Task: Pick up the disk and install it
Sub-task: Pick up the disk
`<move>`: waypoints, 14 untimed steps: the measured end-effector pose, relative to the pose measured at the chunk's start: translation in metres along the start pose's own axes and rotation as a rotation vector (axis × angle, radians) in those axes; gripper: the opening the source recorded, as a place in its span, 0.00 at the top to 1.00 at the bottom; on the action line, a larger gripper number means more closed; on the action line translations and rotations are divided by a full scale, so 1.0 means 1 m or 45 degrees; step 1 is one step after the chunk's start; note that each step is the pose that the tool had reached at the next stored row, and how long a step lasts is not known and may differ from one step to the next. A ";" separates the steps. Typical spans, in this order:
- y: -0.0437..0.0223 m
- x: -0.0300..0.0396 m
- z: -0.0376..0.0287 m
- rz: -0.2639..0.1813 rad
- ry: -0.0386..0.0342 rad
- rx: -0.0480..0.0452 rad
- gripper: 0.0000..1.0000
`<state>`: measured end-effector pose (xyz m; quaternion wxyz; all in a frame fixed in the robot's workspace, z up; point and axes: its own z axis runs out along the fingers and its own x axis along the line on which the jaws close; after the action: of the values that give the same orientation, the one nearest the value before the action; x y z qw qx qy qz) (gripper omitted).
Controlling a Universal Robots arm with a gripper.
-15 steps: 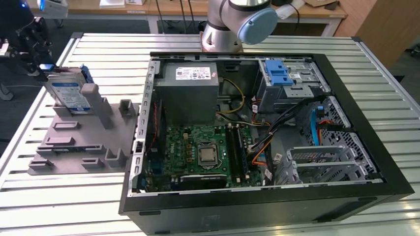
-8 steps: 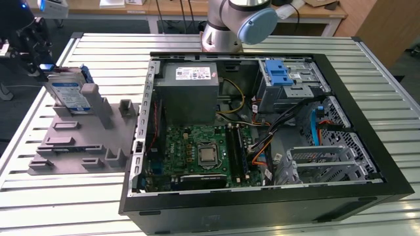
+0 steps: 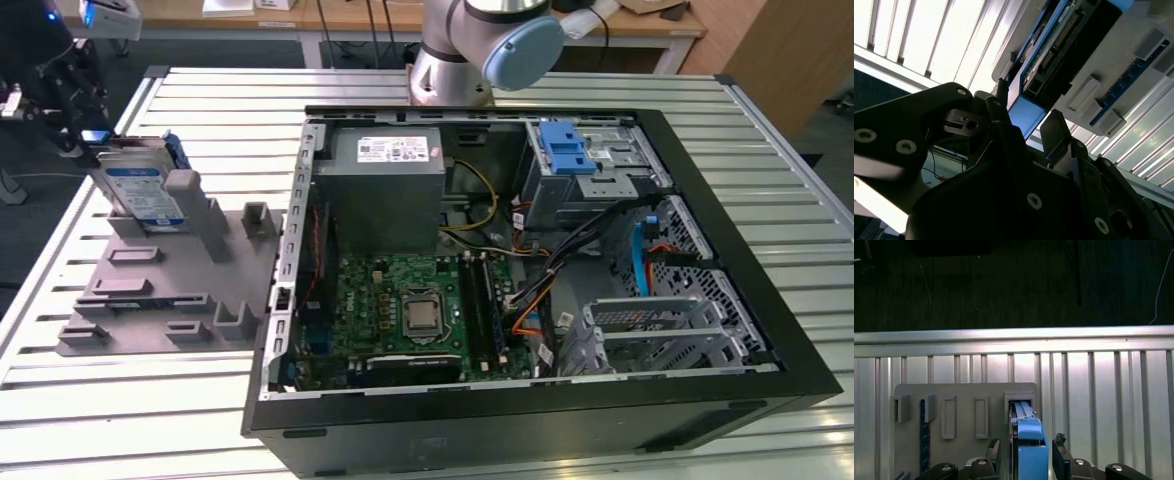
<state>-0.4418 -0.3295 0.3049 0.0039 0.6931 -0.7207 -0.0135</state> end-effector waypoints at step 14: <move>0.0001 -0.0009 0.0056 0.000 -0.0001 0.001 0.47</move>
<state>-0.4420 -0.3285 0.2993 0.0035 0.6930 -0.7208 -0.0131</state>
